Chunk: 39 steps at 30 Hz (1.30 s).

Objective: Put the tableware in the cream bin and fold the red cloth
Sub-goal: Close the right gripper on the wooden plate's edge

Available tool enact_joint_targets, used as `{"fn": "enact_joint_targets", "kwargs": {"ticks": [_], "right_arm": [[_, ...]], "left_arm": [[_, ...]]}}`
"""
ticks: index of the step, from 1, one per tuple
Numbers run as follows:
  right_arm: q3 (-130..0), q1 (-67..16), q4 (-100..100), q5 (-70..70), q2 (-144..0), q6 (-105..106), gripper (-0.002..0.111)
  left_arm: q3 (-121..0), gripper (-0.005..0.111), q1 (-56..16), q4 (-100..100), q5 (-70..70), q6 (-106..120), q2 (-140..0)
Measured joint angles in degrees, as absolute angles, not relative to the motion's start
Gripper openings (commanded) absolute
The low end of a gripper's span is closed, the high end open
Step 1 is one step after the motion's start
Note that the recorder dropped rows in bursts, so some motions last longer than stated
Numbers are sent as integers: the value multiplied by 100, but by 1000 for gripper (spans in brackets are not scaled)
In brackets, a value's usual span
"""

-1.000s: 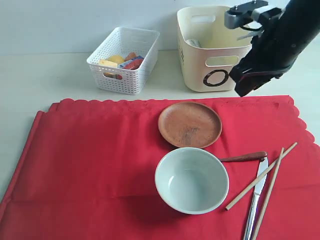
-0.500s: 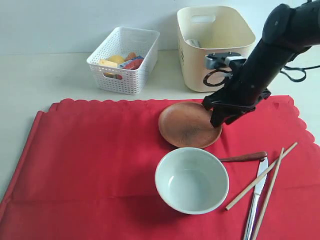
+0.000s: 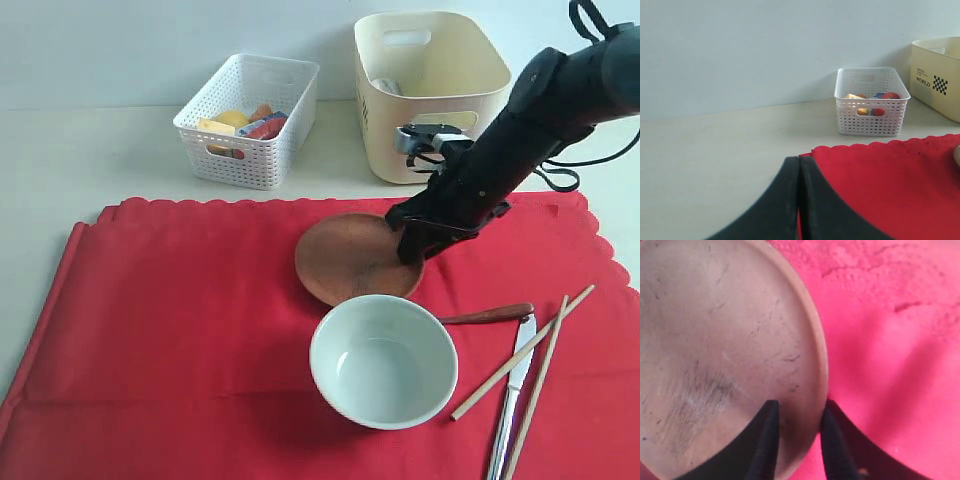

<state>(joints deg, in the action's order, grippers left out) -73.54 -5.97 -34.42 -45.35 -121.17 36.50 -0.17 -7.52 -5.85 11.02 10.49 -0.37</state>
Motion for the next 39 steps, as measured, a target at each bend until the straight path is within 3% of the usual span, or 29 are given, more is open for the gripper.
{"fn": "enact_joint_targets", "kwargs": {"ticks": [4,8,39], "right_arm": [[-7354,-597,-3688,-4535,-12129,3994,17],[-7354,-597,-3858,-4535,-12166,4148,0],[-7404,-587,-4321,-4653,-12350,4260,0]], "left_arm": [[-17,1,-752,-585,1102,1049,-37],[-17,1,-752,-585,1102,1049,-37],[-17,1,-752,-585,1102,1049,-37]]}}
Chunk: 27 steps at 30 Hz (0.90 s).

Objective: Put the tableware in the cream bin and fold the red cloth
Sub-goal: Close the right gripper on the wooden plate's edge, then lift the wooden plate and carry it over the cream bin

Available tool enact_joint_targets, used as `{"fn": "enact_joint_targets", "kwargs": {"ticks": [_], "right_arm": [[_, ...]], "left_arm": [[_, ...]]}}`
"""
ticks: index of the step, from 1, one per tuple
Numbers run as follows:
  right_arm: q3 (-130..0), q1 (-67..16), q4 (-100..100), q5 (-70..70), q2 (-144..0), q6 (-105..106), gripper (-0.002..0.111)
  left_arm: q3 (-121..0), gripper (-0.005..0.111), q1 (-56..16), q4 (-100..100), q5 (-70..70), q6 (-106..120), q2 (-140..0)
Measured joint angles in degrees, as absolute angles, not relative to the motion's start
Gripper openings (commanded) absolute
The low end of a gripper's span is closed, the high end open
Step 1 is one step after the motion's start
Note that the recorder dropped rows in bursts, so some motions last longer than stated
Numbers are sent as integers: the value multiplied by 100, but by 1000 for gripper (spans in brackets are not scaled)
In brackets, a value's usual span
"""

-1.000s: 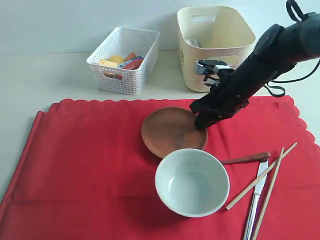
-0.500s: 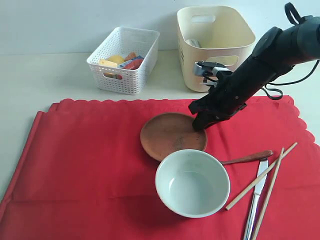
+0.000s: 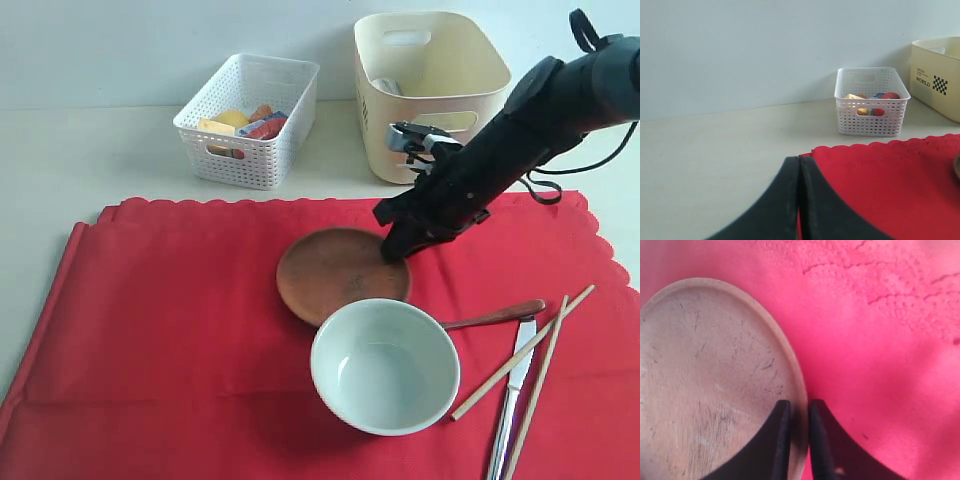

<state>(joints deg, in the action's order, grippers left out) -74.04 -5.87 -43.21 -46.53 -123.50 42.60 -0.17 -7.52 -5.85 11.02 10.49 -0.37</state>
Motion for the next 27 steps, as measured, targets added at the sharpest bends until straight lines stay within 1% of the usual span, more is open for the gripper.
{"fn": "enact_joint_targets", "kwargs": {"ticks": [13,21,27], "right_arm": [[-7384,-587,-4880,-5035,-12340,4476,0],[-7732,-597,-5256,-5655,-12303,4588,0],[-8047,-597,-5626,-5859,-12294,4599,0]], "left_arm": [[-17,1,-752,-585,1102,1049,-37],[-17,1,-752,-585,1102,1049,-37],[-17,1,-752,-585,1102,1049,-37]]}}
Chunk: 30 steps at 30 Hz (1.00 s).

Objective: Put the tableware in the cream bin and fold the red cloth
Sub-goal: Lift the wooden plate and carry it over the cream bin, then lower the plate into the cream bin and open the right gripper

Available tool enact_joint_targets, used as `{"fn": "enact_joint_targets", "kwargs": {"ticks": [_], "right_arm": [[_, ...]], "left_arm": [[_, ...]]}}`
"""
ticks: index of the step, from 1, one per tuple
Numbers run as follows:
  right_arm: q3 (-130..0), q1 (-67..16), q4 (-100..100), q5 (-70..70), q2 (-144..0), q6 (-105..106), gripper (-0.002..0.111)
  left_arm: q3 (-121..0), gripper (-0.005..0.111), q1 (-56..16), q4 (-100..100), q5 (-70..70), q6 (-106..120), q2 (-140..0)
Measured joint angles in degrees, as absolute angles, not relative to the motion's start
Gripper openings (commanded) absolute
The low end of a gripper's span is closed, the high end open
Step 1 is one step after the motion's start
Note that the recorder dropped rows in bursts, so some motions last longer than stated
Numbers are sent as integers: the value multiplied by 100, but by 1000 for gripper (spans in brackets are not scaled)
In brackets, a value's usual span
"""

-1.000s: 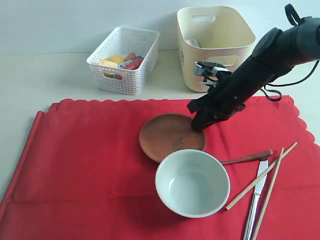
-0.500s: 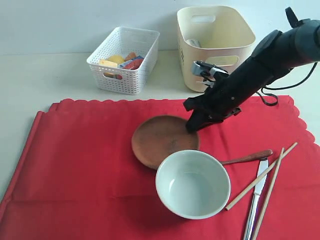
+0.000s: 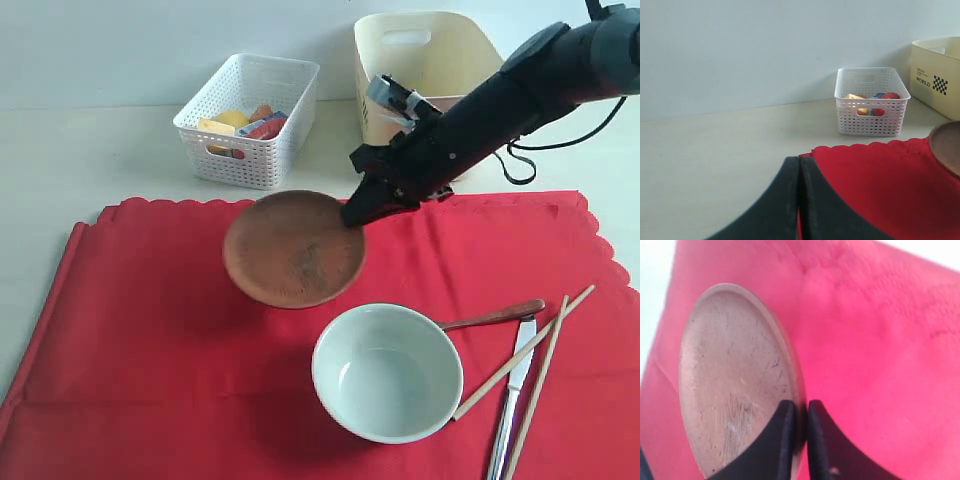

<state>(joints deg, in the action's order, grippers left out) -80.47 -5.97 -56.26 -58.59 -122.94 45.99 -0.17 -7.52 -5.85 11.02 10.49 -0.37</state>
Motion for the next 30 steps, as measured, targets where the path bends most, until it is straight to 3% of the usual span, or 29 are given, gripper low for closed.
{"fn": "enact_joint_targets", "kwargs": {"ticks": [17,25,30], "right_arm": [[-10063,-465,-5821,-6915,-12294,4068,0],[-10808,319,-5758,-6926,-12294,3656,0],[-10882,1295,-5558,-6585,-12294,3465,0]], "left_arm": [[-17,1,-752,-585,1102,1049,-37],[-17,1,-752,-585,1102,1049,-37],[-17,1,-752,-585,1102,1049,-37]]}}
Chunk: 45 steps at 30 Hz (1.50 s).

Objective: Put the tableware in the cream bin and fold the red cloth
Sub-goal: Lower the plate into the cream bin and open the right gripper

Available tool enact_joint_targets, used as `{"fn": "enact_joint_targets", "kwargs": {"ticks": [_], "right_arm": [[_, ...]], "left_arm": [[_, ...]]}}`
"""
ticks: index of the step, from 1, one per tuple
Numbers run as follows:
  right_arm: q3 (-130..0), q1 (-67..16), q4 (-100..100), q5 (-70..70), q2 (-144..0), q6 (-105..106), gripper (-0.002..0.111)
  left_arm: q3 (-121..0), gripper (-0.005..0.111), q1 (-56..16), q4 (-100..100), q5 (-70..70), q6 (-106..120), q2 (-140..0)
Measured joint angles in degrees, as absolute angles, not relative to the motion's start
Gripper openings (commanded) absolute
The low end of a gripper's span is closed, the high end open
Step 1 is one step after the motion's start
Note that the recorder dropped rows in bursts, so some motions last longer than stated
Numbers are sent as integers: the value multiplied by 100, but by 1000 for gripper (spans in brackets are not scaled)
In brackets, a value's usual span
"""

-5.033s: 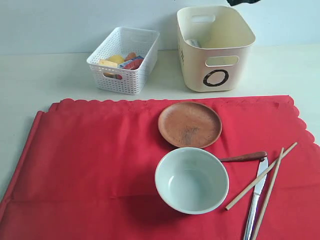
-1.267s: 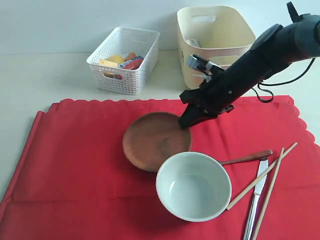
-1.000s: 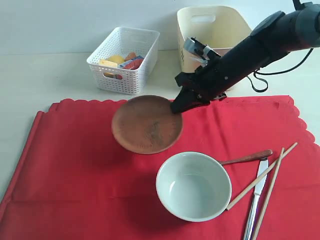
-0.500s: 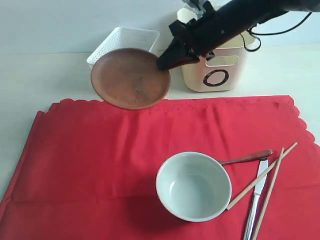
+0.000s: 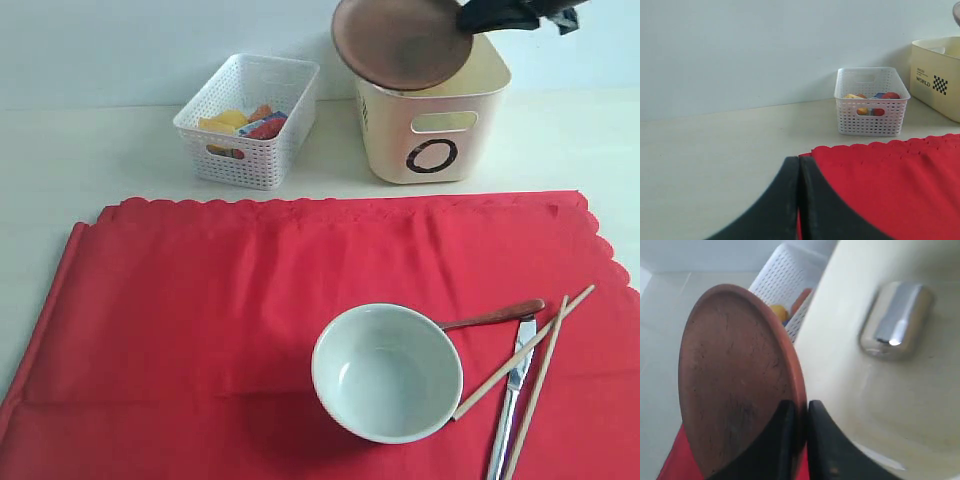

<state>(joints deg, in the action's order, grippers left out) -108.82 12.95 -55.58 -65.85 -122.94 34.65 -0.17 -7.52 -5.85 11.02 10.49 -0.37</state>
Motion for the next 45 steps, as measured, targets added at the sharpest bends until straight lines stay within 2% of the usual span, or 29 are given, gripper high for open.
{"fn": "enact_joint_targets", "kwargs": {"ticks": [2,9,24,26,31,34,37,45], "right_arm": [[-10882,1578,-5520,-6174,-12304,3465,0],[-10882,1590,-5509,-5419,-12710,3465,0],[-10882,1590,-5521,-5342,-12710,3470,0],[-10882,1590,-5521,-5342,-12710,3470,4],[-10882,1590,-5553,-5342,-12710,3470,32],[-10882,1590,-5567,-5342,-12710,3470,41],[-10882,1590,-5579,-5342,-12710,3470,44],[-10882,1590,-5579,-5459,-12710,3448,42]], "left_arm": [[-17,1,-752,-585,1102,1049,-37],[-17,1,-752,-585,1102,1049,-37],[-17,1,-752,-585,1102,1049,-37],[-17,1,-752,-585,1102,1049,-37],[-17,1,-752,-585,1102,1049,-37],[-17,1,-752,-585,1102,1049,-37],[-17,1,-752,-585,1102,1049,-37],[-17,1,-752,-585,1102,1049,-37]]}}
